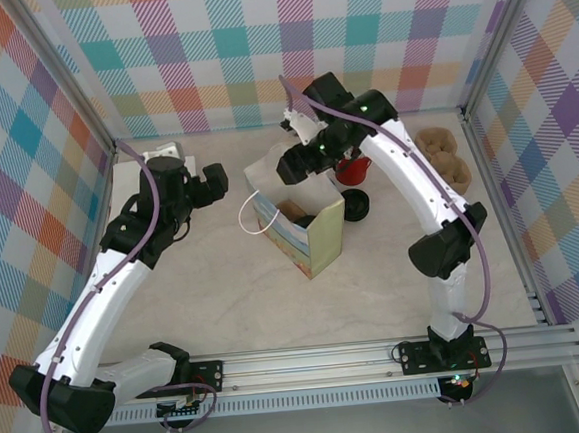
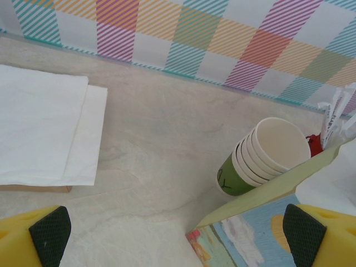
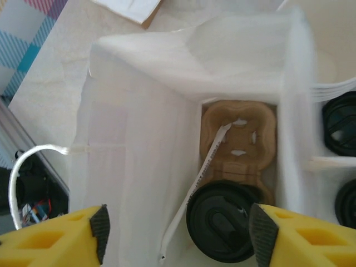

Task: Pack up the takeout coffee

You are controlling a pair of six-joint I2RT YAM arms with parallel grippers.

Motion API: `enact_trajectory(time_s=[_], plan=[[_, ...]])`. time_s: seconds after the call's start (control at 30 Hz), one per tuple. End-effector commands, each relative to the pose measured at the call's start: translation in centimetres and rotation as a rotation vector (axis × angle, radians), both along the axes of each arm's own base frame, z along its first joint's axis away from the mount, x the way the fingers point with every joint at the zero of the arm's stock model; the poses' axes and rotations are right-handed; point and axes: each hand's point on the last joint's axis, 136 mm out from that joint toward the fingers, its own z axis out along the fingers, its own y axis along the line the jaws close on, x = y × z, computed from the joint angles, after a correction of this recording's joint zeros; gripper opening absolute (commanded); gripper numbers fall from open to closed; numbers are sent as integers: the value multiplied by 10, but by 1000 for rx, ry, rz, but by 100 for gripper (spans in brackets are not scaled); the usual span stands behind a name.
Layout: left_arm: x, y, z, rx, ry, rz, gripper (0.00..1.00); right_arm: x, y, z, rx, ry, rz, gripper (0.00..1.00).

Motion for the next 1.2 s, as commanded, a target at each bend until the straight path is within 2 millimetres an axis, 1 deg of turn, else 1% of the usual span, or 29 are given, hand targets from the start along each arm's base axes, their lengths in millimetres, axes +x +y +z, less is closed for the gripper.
enact_trajectory(time_s=[0.0,0.07,0.13,0.27,0.3,0.43,0.6,0.7,0.87,0.97,1.03,1.17], plan=[[2,9,5,-12,28,44,100,-5,-20,48,25,-164,-44,75],[4,14,3,-38,51,54,100,-4,-29,57,23,-217,-75,80],[6,23,2,-64,71,68,100,-5,-39,66,32,-270,-108,87],[10,44,-1,-77,111,100,100,-5,-55,76,38,-354,-167,98],[12,50,-4,-80,127,107,100,-6,-59,79,41,-376,-183,100],[23,68,-22,-64,211,113,100,-6,-75,85,41,-440,-246,100],[45,92,-56,60,352,139,98,-6,-93,91,32,-522,-322,100],[62,107,-83,133,443,158,94,-10,-101,91,21,-549,-330,100],[90,129,-130,265,587,190,86,-18,-109,87,10,-566,-334,100],[104,135,-153,314,651,190,80,-20,-114,84,-2,-567,-344,100],[112,137,-165,337,679,187,78,-22,-117,81,-7,-566,-350,100],[125,138,-186,354,724,169,75,-23,-122,76,-25,-566,-362,100]])
